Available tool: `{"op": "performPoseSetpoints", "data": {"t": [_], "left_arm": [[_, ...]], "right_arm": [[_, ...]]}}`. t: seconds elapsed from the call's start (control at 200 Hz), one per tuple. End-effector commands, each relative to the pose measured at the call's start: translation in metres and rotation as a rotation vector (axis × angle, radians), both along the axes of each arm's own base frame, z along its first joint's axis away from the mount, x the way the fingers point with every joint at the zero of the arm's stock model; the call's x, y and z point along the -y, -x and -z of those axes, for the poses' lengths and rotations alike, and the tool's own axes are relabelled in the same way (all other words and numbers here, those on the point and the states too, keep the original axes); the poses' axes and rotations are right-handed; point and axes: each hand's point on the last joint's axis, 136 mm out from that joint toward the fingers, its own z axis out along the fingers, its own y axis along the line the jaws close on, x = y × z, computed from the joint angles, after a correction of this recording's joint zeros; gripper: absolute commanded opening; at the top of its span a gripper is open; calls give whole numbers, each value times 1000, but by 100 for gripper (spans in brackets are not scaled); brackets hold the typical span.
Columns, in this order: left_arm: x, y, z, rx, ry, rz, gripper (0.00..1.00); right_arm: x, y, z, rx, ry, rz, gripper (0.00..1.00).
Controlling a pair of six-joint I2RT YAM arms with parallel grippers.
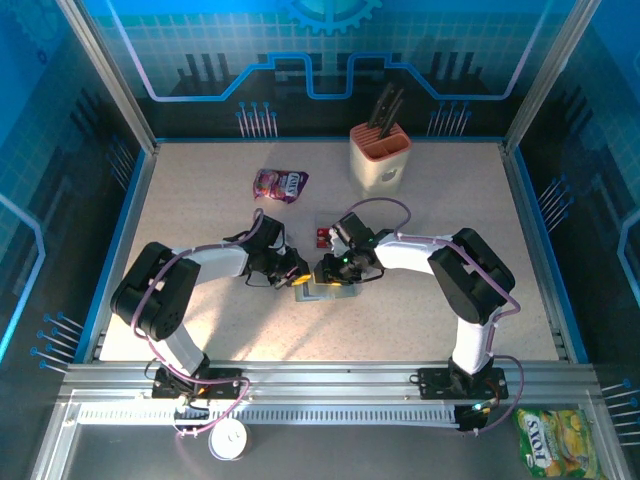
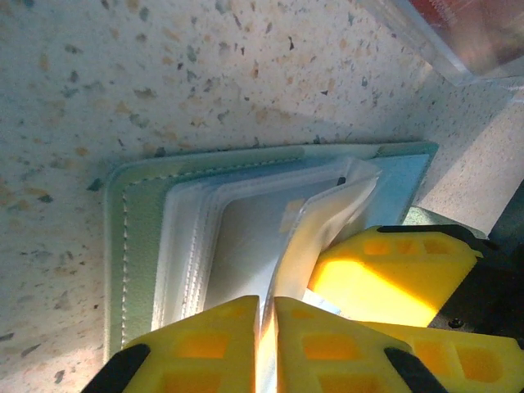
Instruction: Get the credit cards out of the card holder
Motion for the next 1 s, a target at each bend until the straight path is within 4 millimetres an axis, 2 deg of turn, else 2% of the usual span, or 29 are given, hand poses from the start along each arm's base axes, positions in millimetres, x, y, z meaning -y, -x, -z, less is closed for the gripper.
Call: {"op": "performPoseSetpoints", "data": {"t": [0.0, 0.245, 0.6, 0.765, 0.79, 0.995], "left_arm": [[4, 1, -2, -21, 28, 2, 13], [7, -1, -12, -14, 12, 9, 12], [23, -2, -21, -10, -37, 43, 13], [33, -3, -23, -12, -51, 62, 13], [34, -3, -23, -13, -51, 63, 13], [51, -8, -24, -13, -60, 96, 15]], "right_arm": [[13, 4, 4, -24, 29, 27, 37], [13, -6, -22, 37, -20, 39, 38], [44, -11, -52, 113, -77, 88, 38], [55, -17, -59, 134, -107, 116, 38], [60, -10, -51, 115, -99, 120, 38], [68, -9, -52, 118, -117, 129, 38]]}}
